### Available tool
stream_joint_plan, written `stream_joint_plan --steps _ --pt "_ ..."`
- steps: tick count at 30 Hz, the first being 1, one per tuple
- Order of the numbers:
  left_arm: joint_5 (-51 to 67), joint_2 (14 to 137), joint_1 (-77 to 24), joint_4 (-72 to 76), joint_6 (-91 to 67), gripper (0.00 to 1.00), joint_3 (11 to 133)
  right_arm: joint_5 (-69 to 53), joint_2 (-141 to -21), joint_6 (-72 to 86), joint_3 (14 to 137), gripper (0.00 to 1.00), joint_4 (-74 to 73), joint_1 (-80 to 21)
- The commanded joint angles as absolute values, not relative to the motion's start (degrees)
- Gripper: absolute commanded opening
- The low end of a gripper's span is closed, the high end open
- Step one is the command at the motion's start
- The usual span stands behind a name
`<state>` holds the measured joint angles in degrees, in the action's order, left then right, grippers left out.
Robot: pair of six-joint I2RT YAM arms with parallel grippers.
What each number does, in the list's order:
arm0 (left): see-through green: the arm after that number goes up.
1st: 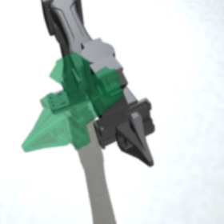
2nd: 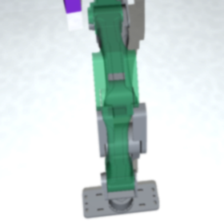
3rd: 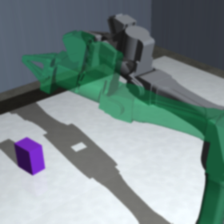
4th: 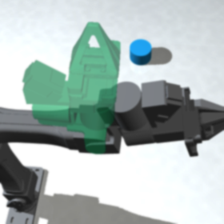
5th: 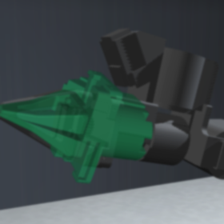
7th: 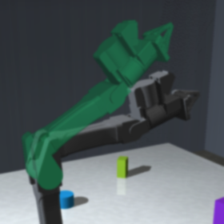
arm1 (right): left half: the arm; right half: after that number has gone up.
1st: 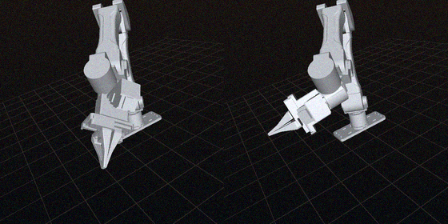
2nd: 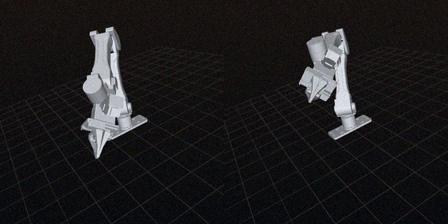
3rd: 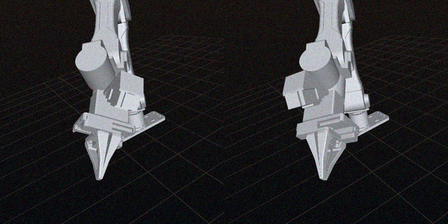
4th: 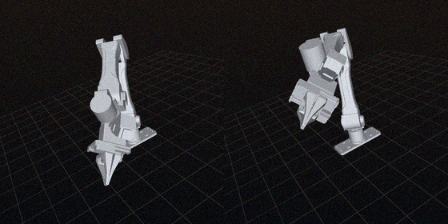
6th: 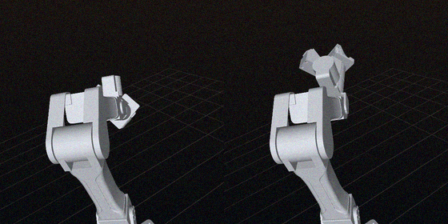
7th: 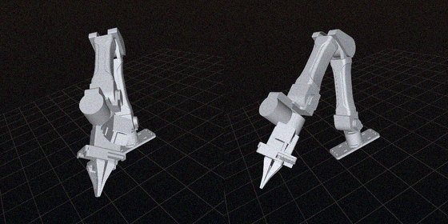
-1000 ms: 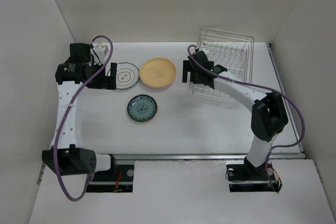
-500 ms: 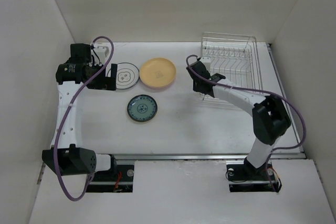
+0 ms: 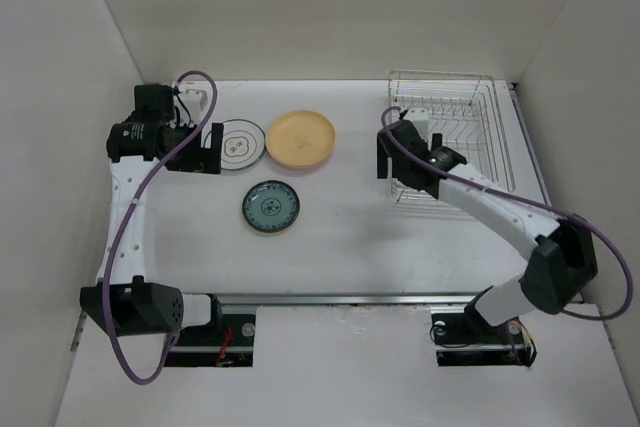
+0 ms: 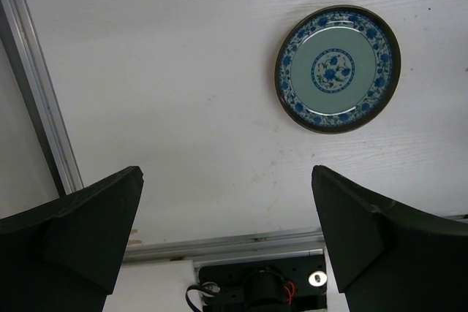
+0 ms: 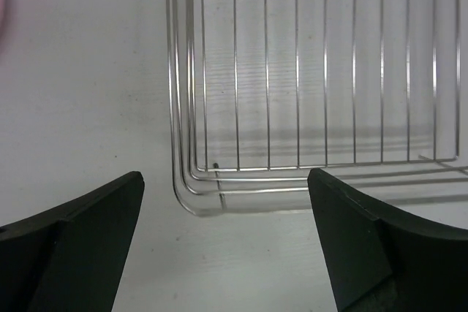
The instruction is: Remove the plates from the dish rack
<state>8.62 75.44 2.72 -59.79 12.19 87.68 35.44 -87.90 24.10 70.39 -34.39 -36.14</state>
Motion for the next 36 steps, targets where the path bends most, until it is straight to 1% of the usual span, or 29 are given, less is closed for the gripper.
stream_joint_plan --steps 1,4,6,7,9,11,15,18,21,25,36 --pt "7.2 72.5 3.0 -58.8 12.5 1.0 86.4 38.7 -77.5 26.8 71.7 1.0 -38.2 -36.7" --pt "2.3 71.0 3.0 -55.5 9.9 1.0 83.8 34.9 -66.7 29.8 69.3 1.0 -39.7 -36.7" --pt "-3.8 71.0 3.0 -54.2 7.2 1.0 82.6 31.2 -60.9 30.3 67.3 1.0 -39.7 -36.7" --pt "-6.3 71.0 3.6 -52.9 6.0 1.0 81.8 30.0 -55.3 30.3 65.4 1.0 -40.2 -36.7" --pt "-12.3 71.0 4.9 -51.7 4.1 1.0 80.8 27.9 -50.0 30.8 64.0 1.0 -42.1 -36.7" --pt "-15.2 70.5 6.9 -50.0 1.4 1.0 79.1 27.3 -43.1 33.1 63.4 1.0 -46.0 -36.7" --pt "-21.3 69.9 9.8 -48.8 -2.5 1.0 77.8 27.3 -32.9 37.1 65.0 1.0 -52.8 -36.7" --pt "-23.6 69.1 11.8 -48.8 -4.3 1.0 77.8 28.4 -24.9 38.1 65.0 1.0 -54.1 -36.7" --pt "-24.1 66.6 12.3 -48.8 -5.0 1.0 77.8 26.8 -19.5 38.1 64.5 1.0 -54.1 -36.7" --pt "-24.1 62.8 13.4 -48.1 -6.1 1.0 77.3 26.8 -15.7 38.1 64.5 1.0 -54.1 -36.7" --pt "-22.9 57.0 15.7 -45.6 -6.1 1.0 73.1 24.6 -13.3 38.1 63.5 1.0 -55.3 -36.7"
